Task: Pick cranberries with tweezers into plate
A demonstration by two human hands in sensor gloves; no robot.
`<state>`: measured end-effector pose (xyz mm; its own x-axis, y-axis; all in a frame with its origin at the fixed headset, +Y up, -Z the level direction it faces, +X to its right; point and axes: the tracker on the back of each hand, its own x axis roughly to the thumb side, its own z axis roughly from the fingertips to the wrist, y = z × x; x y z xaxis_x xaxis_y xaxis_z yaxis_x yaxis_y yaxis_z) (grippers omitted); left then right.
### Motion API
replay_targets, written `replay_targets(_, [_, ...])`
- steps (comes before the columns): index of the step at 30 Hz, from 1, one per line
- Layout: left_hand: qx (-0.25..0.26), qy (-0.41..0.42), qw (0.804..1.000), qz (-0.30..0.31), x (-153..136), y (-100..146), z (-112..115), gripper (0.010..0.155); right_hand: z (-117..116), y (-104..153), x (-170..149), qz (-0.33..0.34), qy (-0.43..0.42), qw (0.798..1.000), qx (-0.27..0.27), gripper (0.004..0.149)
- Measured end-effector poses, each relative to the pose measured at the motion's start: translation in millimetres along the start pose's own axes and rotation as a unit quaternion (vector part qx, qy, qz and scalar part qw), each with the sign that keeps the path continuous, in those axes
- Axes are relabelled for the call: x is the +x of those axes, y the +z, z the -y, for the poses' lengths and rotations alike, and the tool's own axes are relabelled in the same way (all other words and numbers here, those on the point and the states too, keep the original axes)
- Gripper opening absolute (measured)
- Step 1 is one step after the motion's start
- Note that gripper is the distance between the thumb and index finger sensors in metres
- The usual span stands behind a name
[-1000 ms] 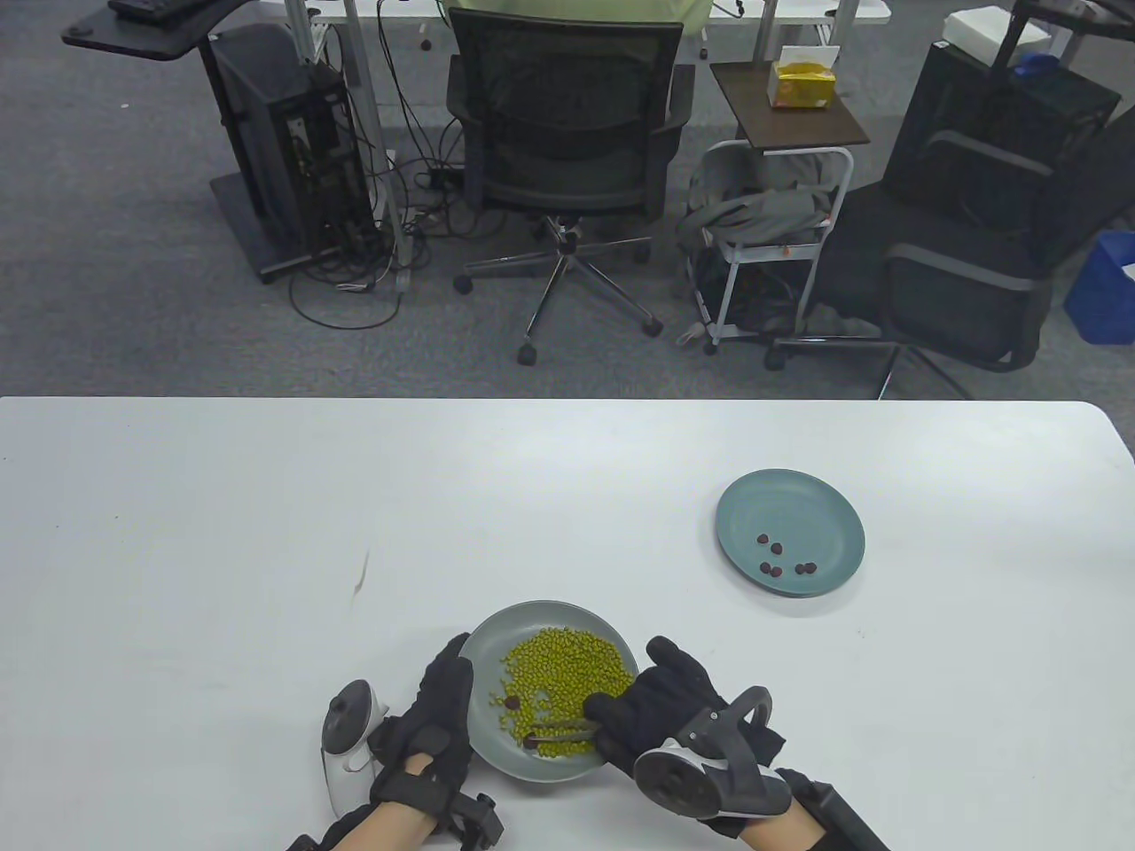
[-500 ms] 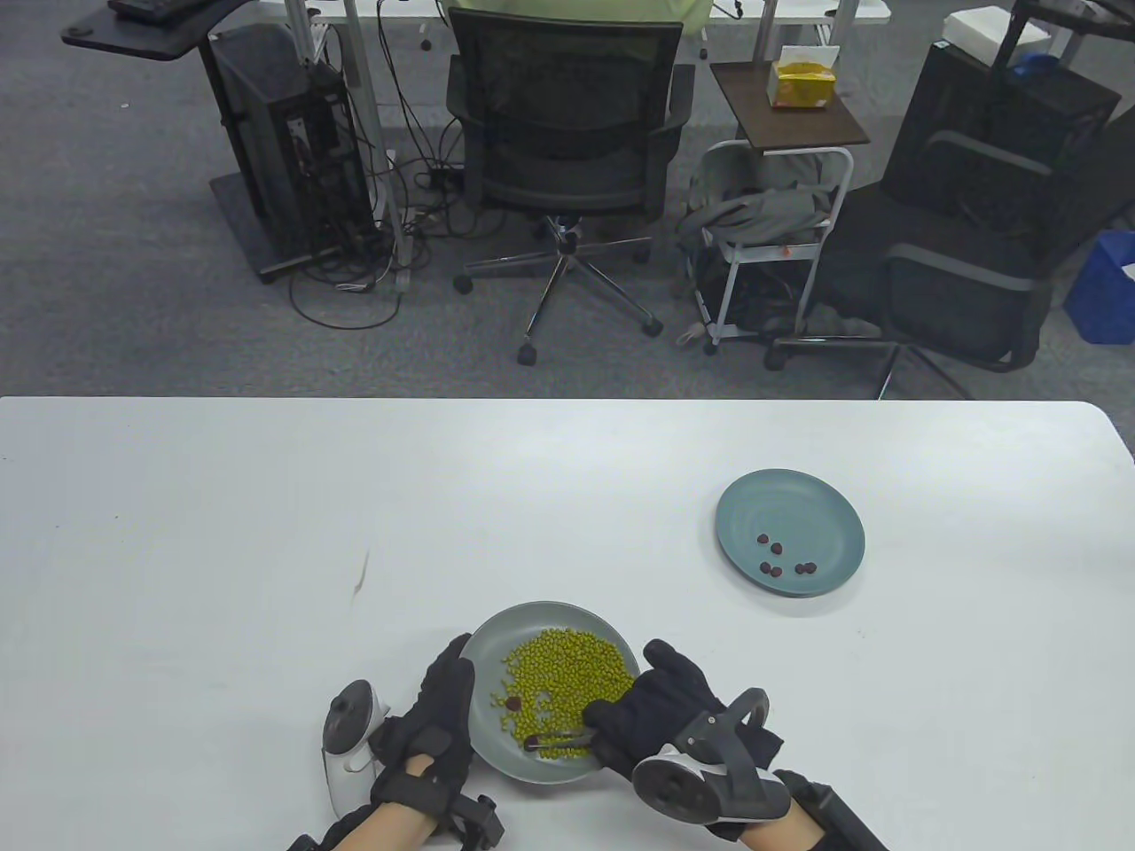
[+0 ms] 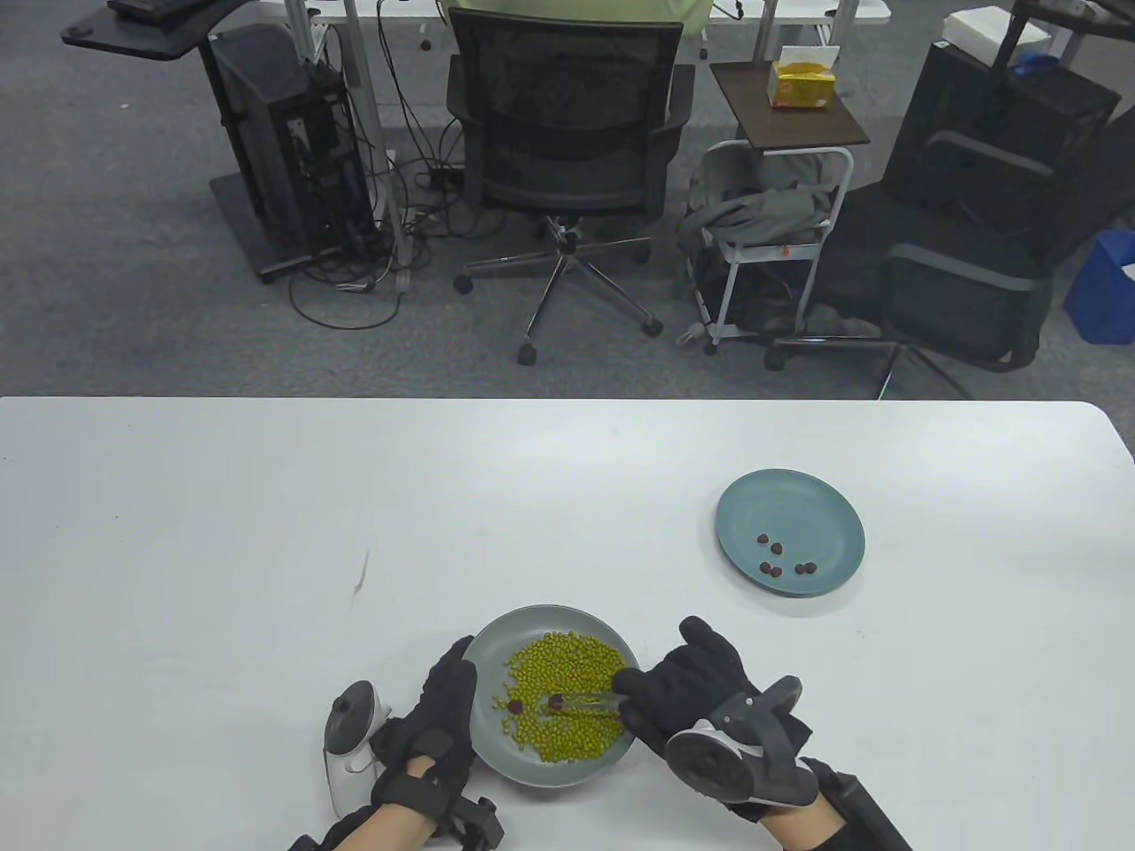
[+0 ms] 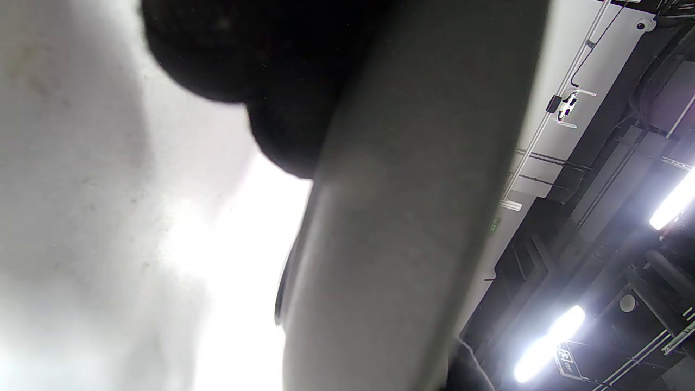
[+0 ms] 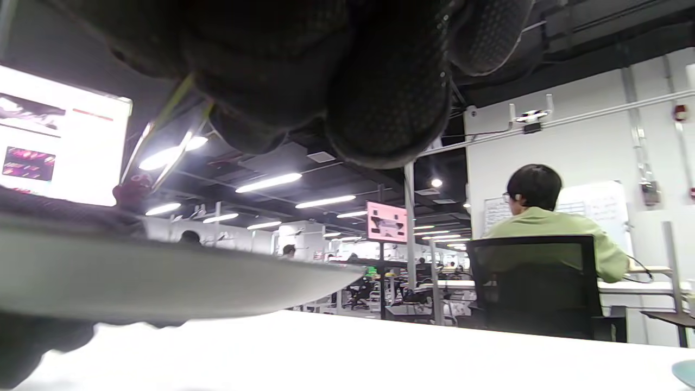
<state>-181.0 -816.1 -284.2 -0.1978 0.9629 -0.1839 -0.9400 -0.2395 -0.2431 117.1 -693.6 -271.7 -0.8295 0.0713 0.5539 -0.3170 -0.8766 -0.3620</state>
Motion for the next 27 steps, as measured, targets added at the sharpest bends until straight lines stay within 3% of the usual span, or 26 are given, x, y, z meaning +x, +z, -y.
replay_targets(3, [-0.001, 0.001, 1.000, 0.000, -0.1, 0.1, 0.2, 0.063, 4.8, -2.6, -19.5, -0.030, 0.008, 0.999, -0.012, 0.046])
replay_targets(8, [-0.004, 0.003, 1.000, 0.000, 0.0, 0.1, 0.3, 0.063, 8.9, -3.9, -88.2, -0.172, 0.047, 0.984, -0.008, 0.046])
replay_targets(13, [-0.005, 0.001, 1.000, 0.001, 0.0, 0.1, 0.4, 0.063, -0.3, 12.5, -165.8, -0.323, 0.082, 0.943, 0.011, 0.046])
replay_targets(17, [-0.004, 0.003, 1.000, 0.000, 0.1, 0.1, 0.5, 0.063, -9.5, 26.0, -201.3, -0.397, 0.105, 0.911, 0.038, 0.046])
replay_targets(20, [-0.004, 0.003, 1.000, 0.000, 0.2, 0.1, 0.5, 0.063, -17.1, 30.5, -212.5, -0.420, 0.109, 0.899, 0.062, 0.046])
replay_targets(27, [-0.006, 0.001, 1.000, 0.000, 0.1, 0.2, 0.6, 0.063, -28.9, 28.2, -210.8, -0.423, 0.137, 0.891, 0.090, 0.046])
